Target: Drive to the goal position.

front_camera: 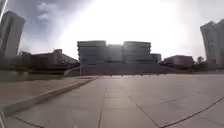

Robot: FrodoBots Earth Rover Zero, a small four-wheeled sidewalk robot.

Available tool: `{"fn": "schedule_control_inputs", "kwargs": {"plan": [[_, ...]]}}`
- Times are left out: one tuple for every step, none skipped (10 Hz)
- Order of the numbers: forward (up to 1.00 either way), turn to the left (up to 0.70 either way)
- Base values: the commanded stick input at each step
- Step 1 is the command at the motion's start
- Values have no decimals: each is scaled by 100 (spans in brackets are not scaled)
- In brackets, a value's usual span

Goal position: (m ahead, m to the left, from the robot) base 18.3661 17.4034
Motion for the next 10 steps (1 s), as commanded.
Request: {"fn": "schedule_control_inputs", "kwargs": {"plan": [[100, 0], [100, 0], [100, 27], [100, 26], [100, 3], [100, 0], [100, 0], [100, 0], [100, 0], [100, 0]]}}
